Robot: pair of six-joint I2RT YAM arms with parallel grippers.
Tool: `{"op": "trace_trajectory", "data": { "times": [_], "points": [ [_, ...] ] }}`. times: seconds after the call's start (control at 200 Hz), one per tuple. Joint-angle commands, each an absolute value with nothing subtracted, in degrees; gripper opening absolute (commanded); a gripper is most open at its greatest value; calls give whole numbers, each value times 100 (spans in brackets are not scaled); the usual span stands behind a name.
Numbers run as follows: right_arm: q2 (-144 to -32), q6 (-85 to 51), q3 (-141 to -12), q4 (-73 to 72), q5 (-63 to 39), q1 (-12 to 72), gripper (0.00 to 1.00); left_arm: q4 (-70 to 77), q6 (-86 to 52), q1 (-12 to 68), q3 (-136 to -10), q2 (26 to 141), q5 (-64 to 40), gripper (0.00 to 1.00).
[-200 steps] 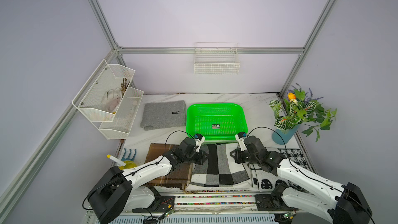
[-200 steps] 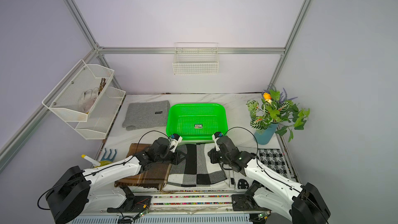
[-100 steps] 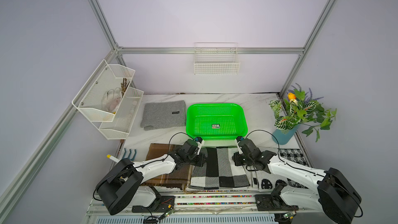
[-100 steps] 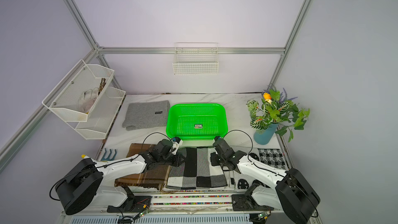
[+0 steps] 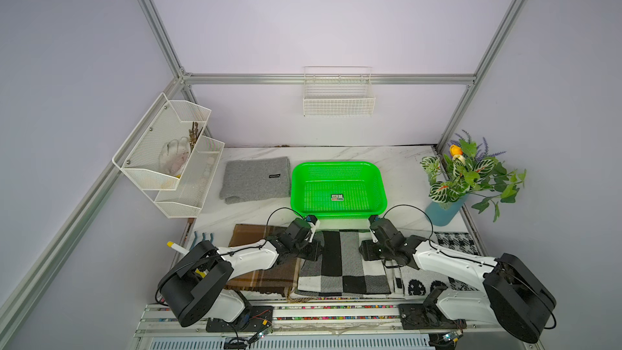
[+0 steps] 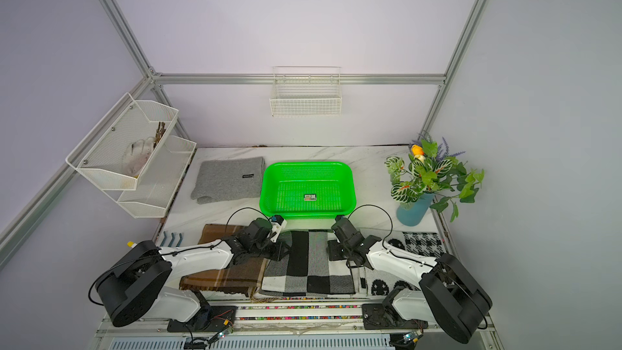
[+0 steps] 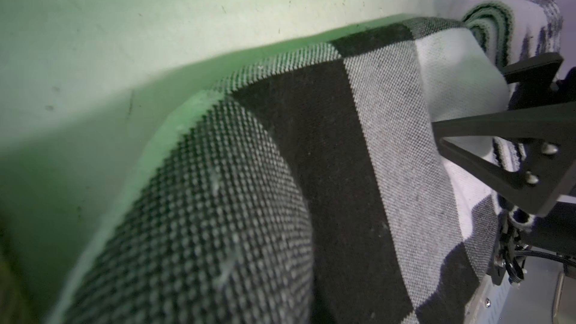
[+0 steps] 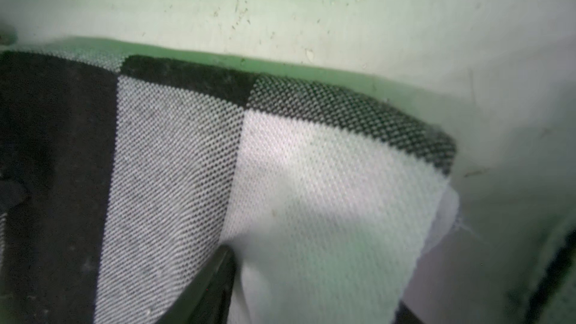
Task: Put the folded scarf in the basket
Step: Pick up the scarf at the center of the board, then place the scarf in the basket.
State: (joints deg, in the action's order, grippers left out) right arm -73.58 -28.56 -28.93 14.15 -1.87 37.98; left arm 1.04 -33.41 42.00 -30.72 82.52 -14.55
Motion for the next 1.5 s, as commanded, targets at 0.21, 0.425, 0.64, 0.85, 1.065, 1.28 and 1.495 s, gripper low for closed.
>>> {"op": "trace_trajectory", "data": {
  "times": [0.21, 0.425, 0.64, 0.85, 1.065, 1.28, 1.495],
  "points": [
    [-7664, -2830, -2584, 803, -1298, 3815, 1, 429, -3304, 4211, -2981, 8394, -1716, 0],
    [-6449, -2919, -2560, 1007, -1458, 3815, 0, 417, -3452, 4237, -2896, 7771, -1878, 0],
    [-5693, -2793, -3072, 1657, -1475, 3815, 0, -337, -3331, 4236, -3466, 7025, -1692, 0],
    [-5466, -2750, -3485, 1918, -1769, 3820, 0, -602, -3384, 4244, -3810, 6487, -1732, 0],
    [-5010, -2637, -3744, 2244, -1391, 3817, 0, -966, -3354, 4244, -4115, 6100, -1664, 0],
    [-4816, -2516, -4272, 2627, -1168, 3819, 0, -1247, -3312, 4238, -4656, 6012, -1564, 0],
    [-5738, -2200, -5601, 2985, -689, 3804, 0, -1513, -3103, 4105, -5653, 6257, -1077, 0]
  ]
}}
